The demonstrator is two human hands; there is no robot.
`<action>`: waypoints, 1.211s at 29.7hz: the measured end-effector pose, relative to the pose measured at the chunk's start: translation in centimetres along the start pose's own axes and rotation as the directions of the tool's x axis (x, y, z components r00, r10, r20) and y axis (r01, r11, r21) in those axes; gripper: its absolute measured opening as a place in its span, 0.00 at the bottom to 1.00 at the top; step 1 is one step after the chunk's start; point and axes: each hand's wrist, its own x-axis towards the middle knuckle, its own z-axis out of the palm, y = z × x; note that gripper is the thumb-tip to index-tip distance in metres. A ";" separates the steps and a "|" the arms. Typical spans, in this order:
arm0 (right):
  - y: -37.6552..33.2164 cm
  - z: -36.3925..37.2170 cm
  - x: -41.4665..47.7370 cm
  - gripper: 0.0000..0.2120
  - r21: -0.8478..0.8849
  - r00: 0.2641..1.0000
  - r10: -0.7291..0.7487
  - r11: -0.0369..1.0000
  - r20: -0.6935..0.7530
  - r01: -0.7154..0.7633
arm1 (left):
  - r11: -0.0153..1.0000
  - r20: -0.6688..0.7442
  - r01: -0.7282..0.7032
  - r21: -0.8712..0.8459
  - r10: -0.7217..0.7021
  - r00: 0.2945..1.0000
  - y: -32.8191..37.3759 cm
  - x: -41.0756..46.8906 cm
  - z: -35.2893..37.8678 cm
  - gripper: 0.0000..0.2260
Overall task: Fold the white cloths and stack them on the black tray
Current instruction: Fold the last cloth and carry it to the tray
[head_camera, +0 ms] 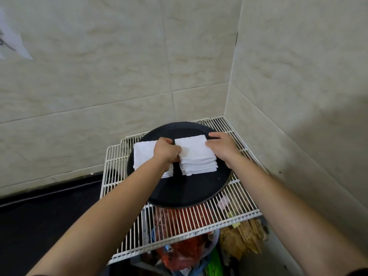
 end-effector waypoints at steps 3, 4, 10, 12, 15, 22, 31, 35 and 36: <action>0.4 0.1 -0.6 0.16 -0.171 0.988 -0.146 0.976 -0.047 0.136 | 0.970 -0.026 -0.171 0.174 0.178 0.984 -0.2 -0.4 -0.2 0.16; 0.5 -0.1 -1.0 0.15 -0.251 0.972 -0.225 0.947 -0.065 0.203 | 0.912 -0.021 -0.283 0.295 0.303 0.953 -0.4 -0.6 -0.3 0.16; 1.6 -1.3 -3.0 0.24 -0.663 0.851 -0.464 0.560 0.246 0.497 | 0.213 0.369 -0.582 0.785 0.593 0.715 -3.0 -1.9 -1.4 0.26; 2.2 -1.1 -3.4 0.26 -0.738 0.863 -0.359 0.458 0.356 0.495 | 0.158 0.447 -0.553 0.818 0.430 0.784 -3.8 -1.8 -1.4 0.29; 2.9 -1.0 -4.0 0.26 -0.756 0.880 -0.292 0.452 0.375 0.472 | 0.152 0.472 -0.552 0.820 0.366 0.802 -4.4 -1.7 -1.2 0.29; 2.9 -0.9 -5.2 0.27 -0.729 0.894 -0.259 0.517 0.365 0.448 | 0.044 0.513 -0.569 0.821 0.381 0.769 -5.1 -2.3 -1.6 0.30; 2.4 -0.3 -5.2 0.29 -0.486 0.943 -0.225 0.813 0.247 0.321 | 0.271 0.331 -0.538 0.798 0.549 0.768 -4.0 -2.0 -4.9 0.32; 1.7 0.7 -5.2 0.30 -0.375 0.963 -0.235 0.887 0.135 0.269 | 0.734 -0.064 -0.412 0.539 0.524 0.849 -4.4 -0.8 -8.5 0.32; 1.7 1.1 -5.3 0.30 -0.388 0.963 -0.235 0.881 0.135 0.270 | 0.827 -0.069 -0.373 0.421 0.439 0.896 -4.7 -0.6 -8.9 0.32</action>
